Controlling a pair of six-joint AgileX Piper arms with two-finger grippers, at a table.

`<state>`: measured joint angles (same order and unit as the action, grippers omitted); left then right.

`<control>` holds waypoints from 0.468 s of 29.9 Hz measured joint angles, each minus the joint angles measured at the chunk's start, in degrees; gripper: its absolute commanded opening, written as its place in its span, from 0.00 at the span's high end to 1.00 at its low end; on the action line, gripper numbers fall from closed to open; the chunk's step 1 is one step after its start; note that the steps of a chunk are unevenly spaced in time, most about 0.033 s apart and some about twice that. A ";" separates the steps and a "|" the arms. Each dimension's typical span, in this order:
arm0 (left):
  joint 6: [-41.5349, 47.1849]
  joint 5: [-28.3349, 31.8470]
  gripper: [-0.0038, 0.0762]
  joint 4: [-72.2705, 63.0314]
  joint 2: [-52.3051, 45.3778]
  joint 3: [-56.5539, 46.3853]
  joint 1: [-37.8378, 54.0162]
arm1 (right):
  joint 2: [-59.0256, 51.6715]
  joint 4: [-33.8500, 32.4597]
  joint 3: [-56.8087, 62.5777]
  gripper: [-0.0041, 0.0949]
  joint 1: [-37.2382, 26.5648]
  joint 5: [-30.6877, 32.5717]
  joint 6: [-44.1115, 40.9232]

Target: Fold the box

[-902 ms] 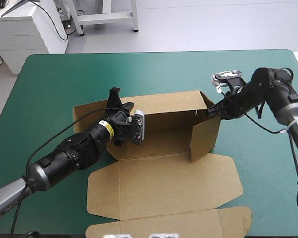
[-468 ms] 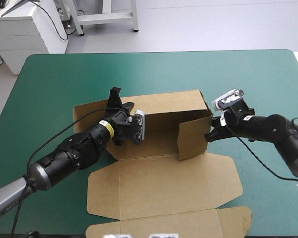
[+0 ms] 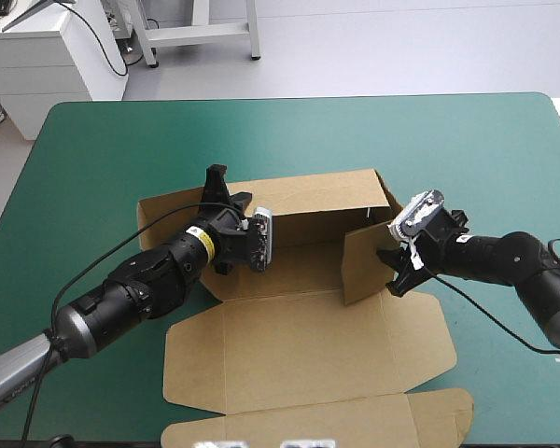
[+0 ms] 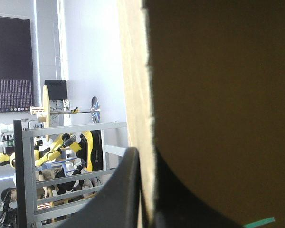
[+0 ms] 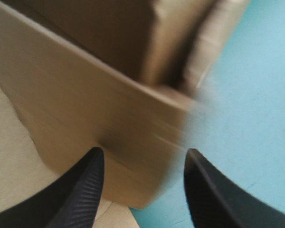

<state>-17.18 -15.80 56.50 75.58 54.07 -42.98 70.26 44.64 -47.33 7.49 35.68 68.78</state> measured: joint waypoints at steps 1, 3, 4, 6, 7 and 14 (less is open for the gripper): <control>0.00 0.00 0.96 0.00 0.00 0.00 0.00 | 0.00 0.21 0.00 0.43 0.06 0.59 0.52; 0.00 0.06 0.96 0.00 0.00 0.00 0.00 | 0.00 0.40 0.00 0.43 0.06 1.27 1.18; 0.00 0.06 0.96 0.00 0.00 0.00 0.00 | 0.00 0.38 0.00 0.43 0.06 1.33 1.44; 0.00 0.06 0.96 -0.08 0.00 0.00 0.00 | 0.18 1.05 0.00 0.43 0.06 1.33 1.69; 0.00 0.06 0.96 -0.40 0.00 0.00 0.00 | 0.35 1.73 0.00 0.42 0.06 1.27 1.96; -0.45 0.17 0.96 -1.99 0.00 -0.10 0.00 | 3.44 8.79 0.00 0.34 0.99 -0.81 7.85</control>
<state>-17.64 -15.63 54.51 75.58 53.97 -42.98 73.71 53.43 -47.33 8.47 34.88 76.63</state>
